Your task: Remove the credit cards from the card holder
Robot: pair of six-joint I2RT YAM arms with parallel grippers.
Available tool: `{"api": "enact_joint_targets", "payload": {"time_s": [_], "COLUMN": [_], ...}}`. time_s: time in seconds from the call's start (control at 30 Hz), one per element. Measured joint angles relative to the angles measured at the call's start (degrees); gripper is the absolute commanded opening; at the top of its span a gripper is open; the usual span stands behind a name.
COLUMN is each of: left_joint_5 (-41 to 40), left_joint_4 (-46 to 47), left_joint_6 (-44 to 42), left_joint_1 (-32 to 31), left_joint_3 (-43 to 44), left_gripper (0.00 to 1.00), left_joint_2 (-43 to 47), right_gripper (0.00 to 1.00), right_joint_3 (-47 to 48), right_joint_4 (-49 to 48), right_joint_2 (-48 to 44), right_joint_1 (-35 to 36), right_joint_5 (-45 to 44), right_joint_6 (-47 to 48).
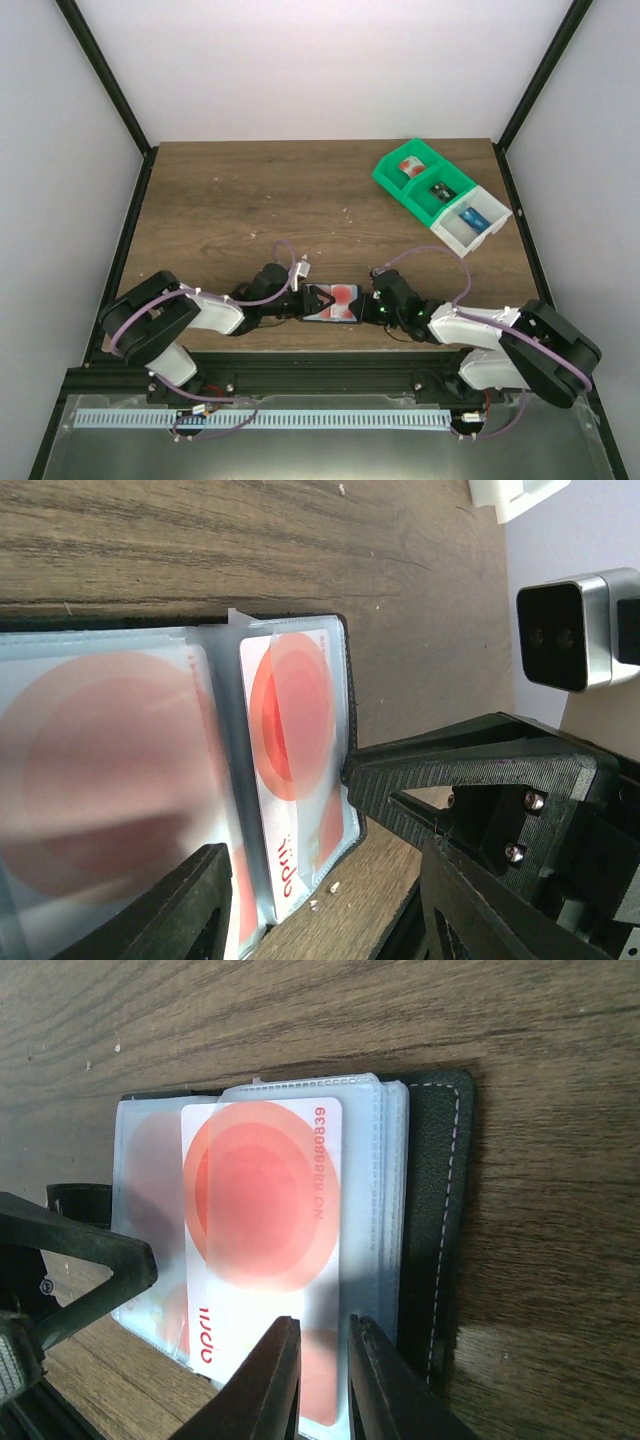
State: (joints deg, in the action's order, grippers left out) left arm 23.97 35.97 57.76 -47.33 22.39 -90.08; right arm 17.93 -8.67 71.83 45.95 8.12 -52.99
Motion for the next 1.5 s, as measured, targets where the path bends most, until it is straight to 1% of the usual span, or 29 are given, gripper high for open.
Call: {"api": "enact_joint_targets", "payload": {"time_s": [0.33,0.5,0.63,0.77,1.13,1.5], "left_joint_5": [0.68,0.74,0.74,0.74,0.48,-2.32], "left_joint_4": [2.67,4.72,6.16,8.0,9.75,7.19], "left_joint_6": [0.22,0.68,0.98,1.49,2.03,0.72], "left_joint_1": [0.07,0.04,0.0,-0.31,-0.9,-1.05], "left_joint_3": [0.0,0.0,0.0,-0.02,-0.07,-0.15], "left_gripper": [0.48,0.43,0.36,0.33,0.32,0.32], "left_joint_2": [-2.27,-4.0,-4.74,-5.44,-6.73,-4.79], "right_gripper": [0.15,0.15,0.15,0.15,0.15,0.15], "right_joint_3": [-0.02,-0.02,-0.04,-0.09,-0.2,-0.48], "right_joint_4": [-1.22,-1.25,-1.27,-1.31,-1.36,-1.29], "right_joint_2": [0.76,0.76,0.76,0.76,0.63,0.2], "right_joint_1": [0.0,0.0,0.0,0.0,0.0,0.0], "right_joint_5": [0.59,0.63,0.63,0.63,0.63,0.63], "right_joint_6": [-0.09,-0.22,-0.24,-0.24,-0.24,-0.24]}}
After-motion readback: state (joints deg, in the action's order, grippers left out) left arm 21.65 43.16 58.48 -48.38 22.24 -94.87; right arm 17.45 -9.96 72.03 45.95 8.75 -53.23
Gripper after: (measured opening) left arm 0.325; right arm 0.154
